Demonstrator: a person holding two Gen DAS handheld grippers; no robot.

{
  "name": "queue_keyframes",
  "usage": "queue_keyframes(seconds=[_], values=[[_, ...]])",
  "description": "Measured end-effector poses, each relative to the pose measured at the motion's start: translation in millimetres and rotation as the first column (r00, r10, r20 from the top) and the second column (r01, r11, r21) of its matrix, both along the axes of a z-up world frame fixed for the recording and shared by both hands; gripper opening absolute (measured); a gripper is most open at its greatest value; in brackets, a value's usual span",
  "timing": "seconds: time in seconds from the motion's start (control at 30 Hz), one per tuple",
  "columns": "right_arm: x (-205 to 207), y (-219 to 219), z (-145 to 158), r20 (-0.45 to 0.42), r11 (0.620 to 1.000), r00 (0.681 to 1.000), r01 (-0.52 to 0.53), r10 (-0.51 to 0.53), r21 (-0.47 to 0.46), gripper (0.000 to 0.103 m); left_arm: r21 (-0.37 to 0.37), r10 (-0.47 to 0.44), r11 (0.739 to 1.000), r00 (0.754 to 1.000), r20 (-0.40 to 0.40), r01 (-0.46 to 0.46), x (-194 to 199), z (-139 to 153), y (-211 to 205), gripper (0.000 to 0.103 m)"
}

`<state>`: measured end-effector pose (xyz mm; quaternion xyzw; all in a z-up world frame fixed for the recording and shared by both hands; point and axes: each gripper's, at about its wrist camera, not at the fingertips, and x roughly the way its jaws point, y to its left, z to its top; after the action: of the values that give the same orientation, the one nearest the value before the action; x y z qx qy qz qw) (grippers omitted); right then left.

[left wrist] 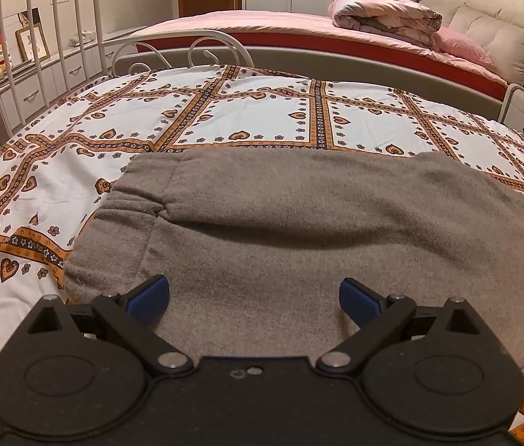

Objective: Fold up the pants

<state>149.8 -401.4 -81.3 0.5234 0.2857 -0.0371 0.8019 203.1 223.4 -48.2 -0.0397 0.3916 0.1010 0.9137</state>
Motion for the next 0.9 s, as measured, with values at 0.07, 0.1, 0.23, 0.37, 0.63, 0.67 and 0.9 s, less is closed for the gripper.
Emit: queue_keyframes(seconds=[0.07, 0.1, 0.23, 0.37, 0.63, 0.67, 0.9], values=[[7.8, -0.2, -13.4, -0.078, 0.999, 0.997, -0.006, 0.003, -0.032, 0.005, 0.001, 0.001, 1.000, 1.000, -0.003, -0.001, 1.2, -0.4, -1.0, 0.096], [14.8, 1.0, -21.9, -0.115, 0.998, 0.993, -0.020, 0.013, -0.054, 0.005, 0.006, 0.002, 1.000, 1.000, -0.007, -0.002, 1.5, -0.6, -2.2, 0.096], [26.7, 6.4, -24.9, -0.083, 0.989, 0.996, -0.054, 0.043, -0.139, 0.005, 0.000, 0.013, 1.000, 1.000, -0.007, -0.013, 1.9, 1.2, -3.2, 0.096], [23.4, 8.7, -7.7, -0.015, 0.980, 0.999, -0.054, 0.052, -0.190, 0.005, -0.001, -0.004, 1.000, 1.000, -0.005, 0.004, 0.8, 0.1, -1.4, 0.096], [13.3, 1.1, -15.5, -0.077, 0.993, 0.997, 0.003, -0.012, -0.118, 0.029, 0.001, -0.003, 1.000, 1.000, -0.007, 0.003, 1.3, 0.9, -2.5, 0.096], [10.0, -1.7, -8.5, -0.056, 0.990, 0.998, 0.023, -0.031, -0.138, 0.031, -0.001, -0.002, 1.000, 1.000, -0.005, 0.002, 1.4, 0.9, -1.9, 0.096], [13.3, -10.4, 16.3, 0.015, 0.972, 0.992, 0.123, -0.123, -0.198, 0.031, -0.012, 0.066, 0.998, 0.995, 0.075, -0.065, 1.3, 13.9, 4.7, 0.094]])
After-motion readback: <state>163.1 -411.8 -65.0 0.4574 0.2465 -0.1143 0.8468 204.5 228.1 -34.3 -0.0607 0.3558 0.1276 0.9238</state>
